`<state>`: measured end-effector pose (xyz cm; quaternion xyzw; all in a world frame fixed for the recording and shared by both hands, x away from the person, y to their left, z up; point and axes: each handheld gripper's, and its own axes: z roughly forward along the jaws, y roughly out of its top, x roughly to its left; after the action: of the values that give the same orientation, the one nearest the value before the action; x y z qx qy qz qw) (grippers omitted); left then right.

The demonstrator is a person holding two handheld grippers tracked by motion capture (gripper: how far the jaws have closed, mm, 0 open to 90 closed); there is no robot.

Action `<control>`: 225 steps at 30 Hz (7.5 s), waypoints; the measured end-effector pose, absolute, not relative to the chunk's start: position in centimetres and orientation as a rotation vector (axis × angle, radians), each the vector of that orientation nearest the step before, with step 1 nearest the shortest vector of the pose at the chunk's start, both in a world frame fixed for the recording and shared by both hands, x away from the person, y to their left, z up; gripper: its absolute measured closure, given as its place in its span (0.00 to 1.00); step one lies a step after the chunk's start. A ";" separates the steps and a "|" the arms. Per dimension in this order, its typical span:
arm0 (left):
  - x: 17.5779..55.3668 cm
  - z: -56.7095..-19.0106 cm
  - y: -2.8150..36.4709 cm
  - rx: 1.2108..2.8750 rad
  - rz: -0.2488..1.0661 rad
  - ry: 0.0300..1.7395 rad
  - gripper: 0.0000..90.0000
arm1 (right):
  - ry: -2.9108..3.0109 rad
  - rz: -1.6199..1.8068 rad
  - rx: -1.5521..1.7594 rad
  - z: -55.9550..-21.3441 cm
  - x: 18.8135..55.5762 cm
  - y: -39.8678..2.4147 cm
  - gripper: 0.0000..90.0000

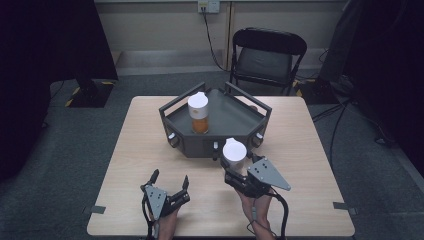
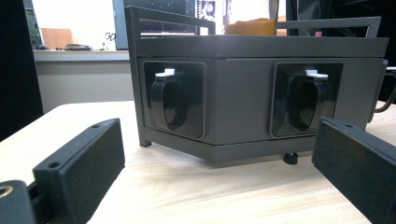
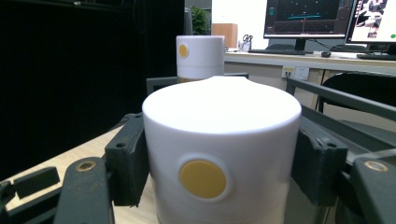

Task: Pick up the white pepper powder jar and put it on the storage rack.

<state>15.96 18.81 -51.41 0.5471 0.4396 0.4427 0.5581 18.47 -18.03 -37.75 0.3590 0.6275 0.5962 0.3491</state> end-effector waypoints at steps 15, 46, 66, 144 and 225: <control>16.0 -51.4 18.8 1.291 1.044 1.037 0.02 | 1.621 1.544 0.917 -35.9 20.3 -17.7 0.33; 16.0 -51.4 18.8 1.290 1.044 1.037 0.02 | 1.609 1.485 0.921 -32.4 26.1 -15.9 0.34; 16.0 -51.4 19.0 1.294 1.039 1.031 0.01 | 1.568 1.442 0.952 -32.3 30.0 -13.9 0.34; 15.9 -51.4 18.9 1.293 1.042 1.036 0.01 | 1.530 1.426 1.064 -34.9 31.8 -13.4 0.00; 16.0 -51.4 18.9 1.293 1.042 1.033 0.01 | 1.401 1.472 1.010 -43.4 18.0 -16.6 0.00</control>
<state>15.95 18.90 -51.42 0.5482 0.4381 0.4417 0.5590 17.96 -16.58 -43.42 0.4033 0.5596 0.5879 0.4226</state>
